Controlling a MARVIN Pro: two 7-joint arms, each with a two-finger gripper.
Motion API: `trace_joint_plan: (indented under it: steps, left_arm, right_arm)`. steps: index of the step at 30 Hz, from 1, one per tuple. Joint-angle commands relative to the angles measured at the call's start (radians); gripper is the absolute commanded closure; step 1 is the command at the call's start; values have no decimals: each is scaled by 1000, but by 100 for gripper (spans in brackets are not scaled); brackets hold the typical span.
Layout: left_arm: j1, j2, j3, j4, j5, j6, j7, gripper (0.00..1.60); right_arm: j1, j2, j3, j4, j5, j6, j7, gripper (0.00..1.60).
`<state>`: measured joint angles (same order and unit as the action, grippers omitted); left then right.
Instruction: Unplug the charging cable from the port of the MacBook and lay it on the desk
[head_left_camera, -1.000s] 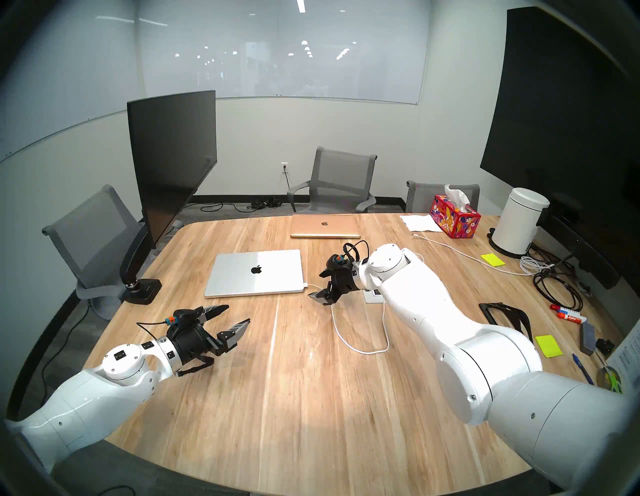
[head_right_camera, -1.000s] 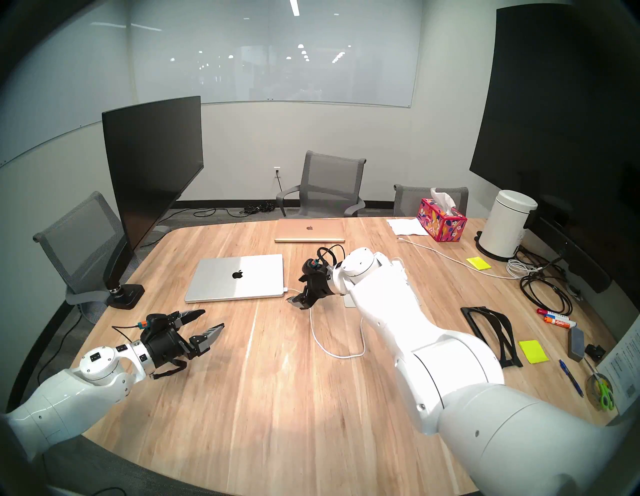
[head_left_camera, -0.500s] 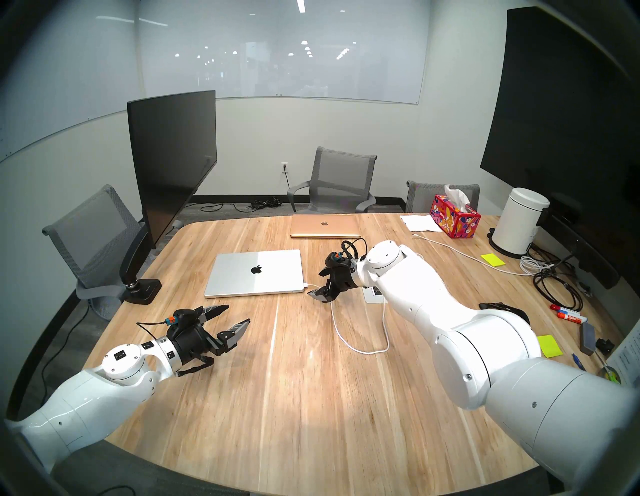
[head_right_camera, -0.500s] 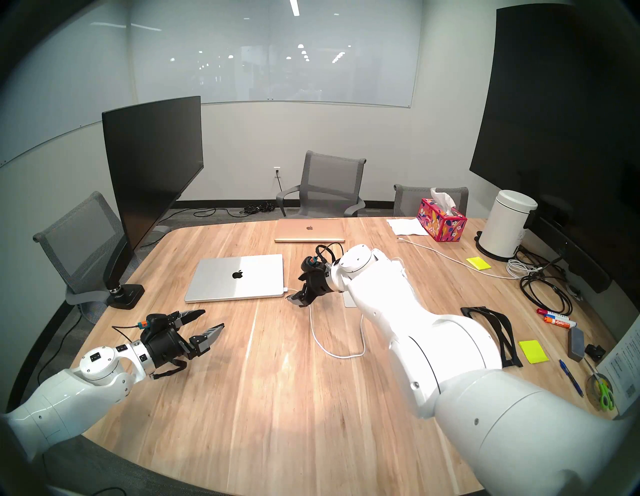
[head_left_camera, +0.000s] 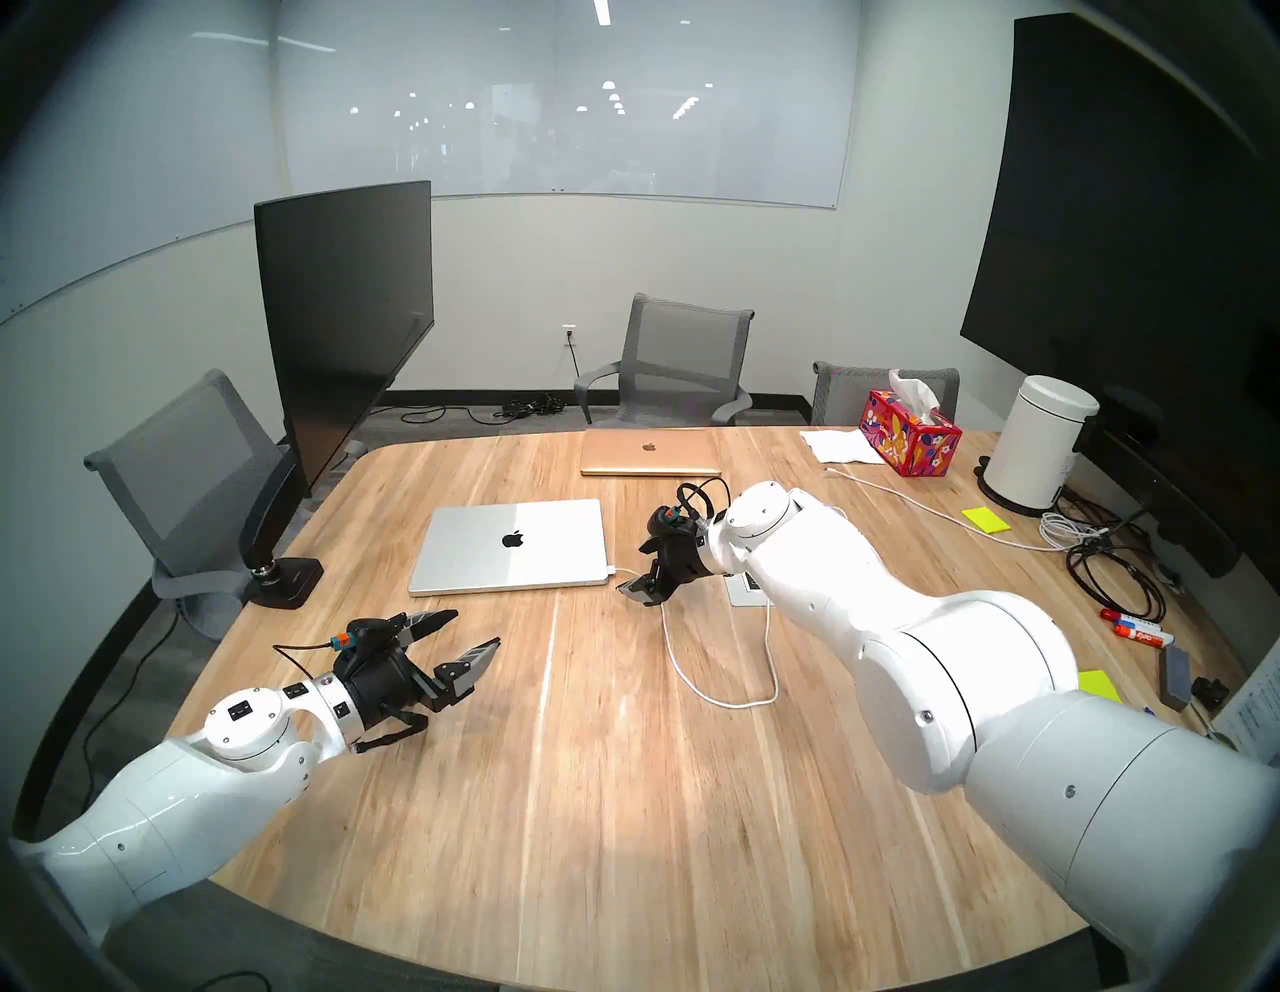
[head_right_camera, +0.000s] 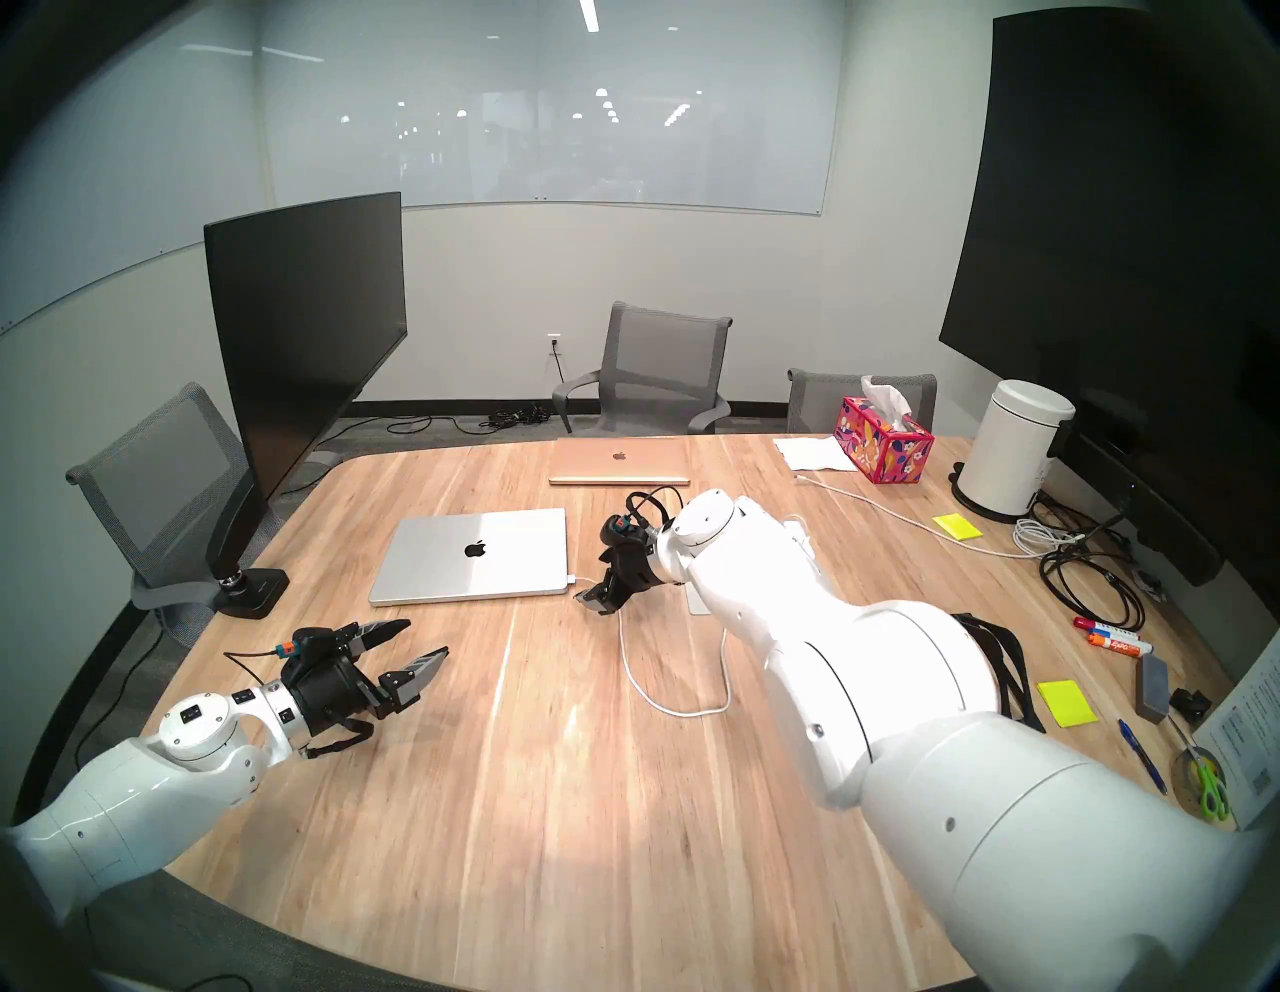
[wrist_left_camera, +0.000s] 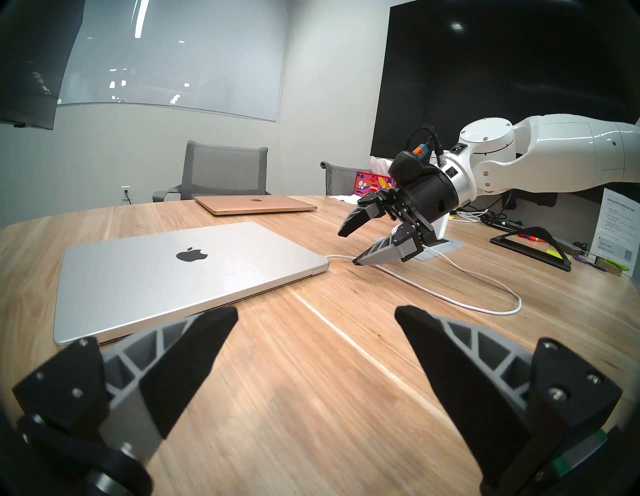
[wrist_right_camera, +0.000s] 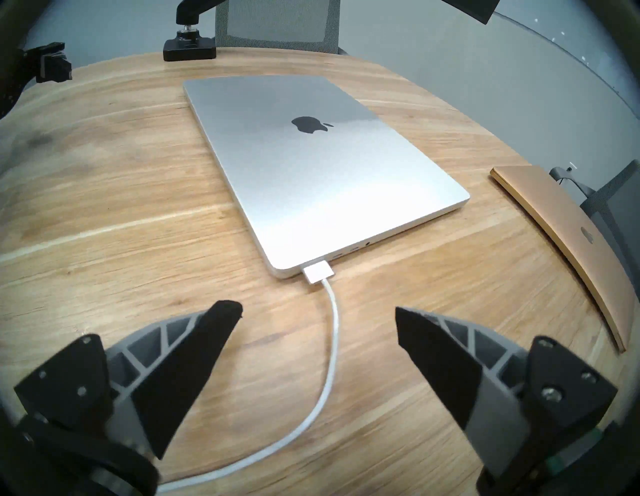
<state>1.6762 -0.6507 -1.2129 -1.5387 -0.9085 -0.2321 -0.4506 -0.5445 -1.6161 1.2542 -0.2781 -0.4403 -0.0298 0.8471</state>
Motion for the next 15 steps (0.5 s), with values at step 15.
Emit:
trace_joint_plan:
  steps: [15]
  left_arm:
    - [-5, 0, -6, -8, -1, -10, 1, 0]
  right_arm:
    - [96, -45, 27, 96, 9, -25, -34, 0]
